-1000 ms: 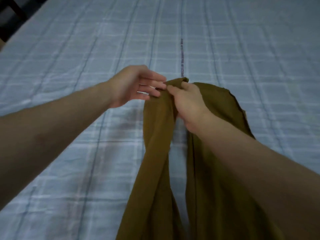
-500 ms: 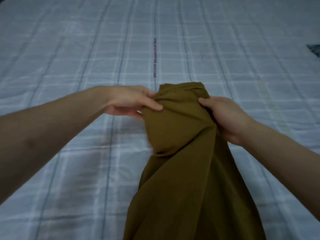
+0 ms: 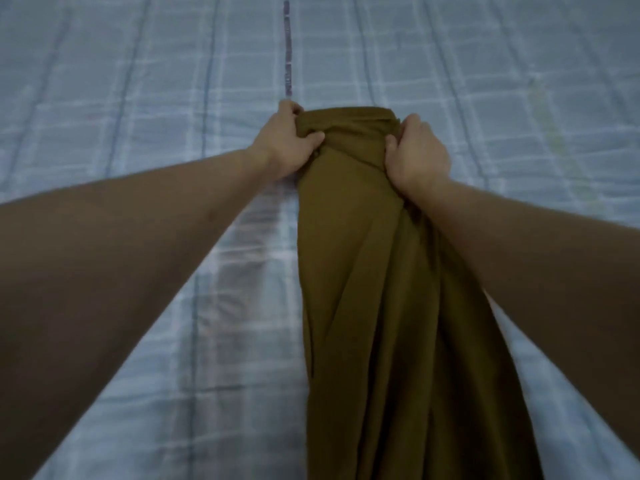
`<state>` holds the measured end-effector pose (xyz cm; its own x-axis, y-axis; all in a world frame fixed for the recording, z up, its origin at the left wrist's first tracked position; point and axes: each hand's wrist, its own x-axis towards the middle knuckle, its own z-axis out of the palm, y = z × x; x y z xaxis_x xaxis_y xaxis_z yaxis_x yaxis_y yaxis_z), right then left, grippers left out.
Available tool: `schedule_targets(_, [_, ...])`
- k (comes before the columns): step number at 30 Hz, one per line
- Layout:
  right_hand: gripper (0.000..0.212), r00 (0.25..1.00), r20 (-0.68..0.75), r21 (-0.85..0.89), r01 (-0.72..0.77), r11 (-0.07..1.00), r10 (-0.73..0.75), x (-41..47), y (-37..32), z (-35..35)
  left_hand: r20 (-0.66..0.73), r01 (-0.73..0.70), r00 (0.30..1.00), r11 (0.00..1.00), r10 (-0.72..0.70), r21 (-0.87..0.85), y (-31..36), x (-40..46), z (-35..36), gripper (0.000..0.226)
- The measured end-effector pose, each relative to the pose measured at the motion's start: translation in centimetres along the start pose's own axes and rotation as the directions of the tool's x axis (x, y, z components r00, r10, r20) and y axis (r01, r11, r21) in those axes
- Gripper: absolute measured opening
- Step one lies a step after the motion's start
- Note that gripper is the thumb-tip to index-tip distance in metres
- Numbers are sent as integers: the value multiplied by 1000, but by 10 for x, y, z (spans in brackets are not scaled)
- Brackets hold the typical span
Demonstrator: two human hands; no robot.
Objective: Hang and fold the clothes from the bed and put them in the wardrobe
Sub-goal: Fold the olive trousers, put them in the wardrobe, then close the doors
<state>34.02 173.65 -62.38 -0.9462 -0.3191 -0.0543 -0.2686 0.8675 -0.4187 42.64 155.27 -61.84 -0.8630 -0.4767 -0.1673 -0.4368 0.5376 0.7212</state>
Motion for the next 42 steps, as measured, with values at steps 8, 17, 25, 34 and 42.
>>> schedule_targets(8, [23, 985, -147, 343, 136, 929, -90, -162, 15, -98, -272, -351, 910, 932, 314, -96, -4, -270, 4, 25])
schedule_targets(17, [45, 826, 521, -28, -235, 972, 215, -412, 39, -91, 110, 278, 958, 952, -265, -131, -25, -543, 31, 5])
schedule_targets(25, [18, 924, 349, 388, -292, 874, 154, -448, 31, -93, 454, 233, 820, 928, -348, 290, -28, -606, 14, 32])
schedule_targets(34, [48, 650, 759, 308, -319, 896, -29, -650, 20, -125, 534, 675, 663, 727, -524, -124, -15, -644, 11, 12])
schedule_targets(42, [30, 708, 646, 482, -669, 566, 286, -721, 32, -119, 759, 613, 588, 766, -279, -193, 52, -671, 11, 29])
